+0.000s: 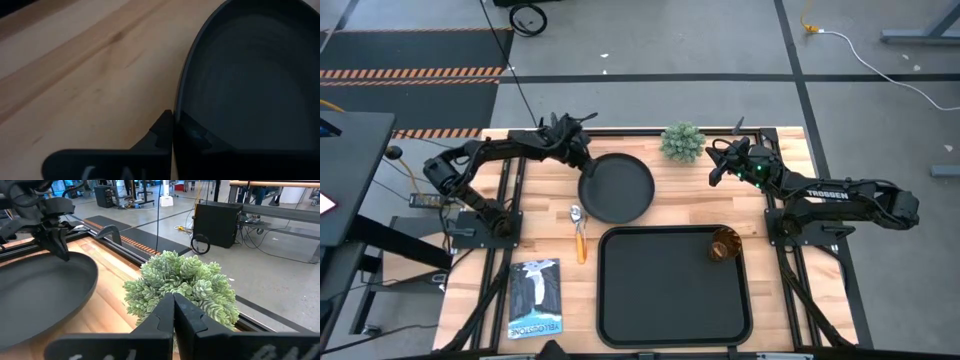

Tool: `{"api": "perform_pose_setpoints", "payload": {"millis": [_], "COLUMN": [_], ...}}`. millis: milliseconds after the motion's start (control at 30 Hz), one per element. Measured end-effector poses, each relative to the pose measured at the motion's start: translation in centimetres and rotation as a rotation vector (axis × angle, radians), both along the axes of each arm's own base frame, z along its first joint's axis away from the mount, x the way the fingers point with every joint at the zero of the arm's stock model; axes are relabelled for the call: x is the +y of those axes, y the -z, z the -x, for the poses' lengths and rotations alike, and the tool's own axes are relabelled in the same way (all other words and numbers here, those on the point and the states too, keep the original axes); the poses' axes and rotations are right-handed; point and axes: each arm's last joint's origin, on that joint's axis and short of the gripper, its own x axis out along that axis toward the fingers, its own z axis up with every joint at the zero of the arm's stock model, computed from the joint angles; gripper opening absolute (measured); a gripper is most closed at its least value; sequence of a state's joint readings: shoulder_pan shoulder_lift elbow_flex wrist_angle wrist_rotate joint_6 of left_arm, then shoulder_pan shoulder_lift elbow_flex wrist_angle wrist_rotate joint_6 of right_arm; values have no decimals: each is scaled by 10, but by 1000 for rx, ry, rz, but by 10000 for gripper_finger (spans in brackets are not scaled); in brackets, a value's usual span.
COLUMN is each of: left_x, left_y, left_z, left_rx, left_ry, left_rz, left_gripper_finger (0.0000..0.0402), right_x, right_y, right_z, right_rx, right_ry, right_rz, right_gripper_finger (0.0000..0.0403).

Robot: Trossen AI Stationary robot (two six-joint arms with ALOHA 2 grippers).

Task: Pick and place plate/cup/fork/spoon on tray
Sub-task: Put the black plate on the black tray to the bottom left of the brown cup

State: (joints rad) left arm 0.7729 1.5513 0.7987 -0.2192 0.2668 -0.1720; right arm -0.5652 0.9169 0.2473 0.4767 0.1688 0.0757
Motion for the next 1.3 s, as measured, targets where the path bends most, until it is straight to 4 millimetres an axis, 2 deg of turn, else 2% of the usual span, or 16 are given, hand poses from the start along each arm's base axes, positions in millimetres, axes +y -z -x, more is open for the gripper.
{"api": "perform_pose_setpoints", "payload": {"millis": [567,1300], "left_x": [-48,-111], "left_y": [-18,-19], "left_z": [-49,-77], "left_rx": [1,16], "left_ry": [125,129], "left_rz": [-23,1], "left_gripper_finger": [12,12], "right_x": [0,1], "right_y": [0,0], "right_z": [0,-1], "right_rx": [-3,-8], "right_ry": [-6,-59], "right_rz": [-3,-12], "right_gripper_finger": [7,7]}}
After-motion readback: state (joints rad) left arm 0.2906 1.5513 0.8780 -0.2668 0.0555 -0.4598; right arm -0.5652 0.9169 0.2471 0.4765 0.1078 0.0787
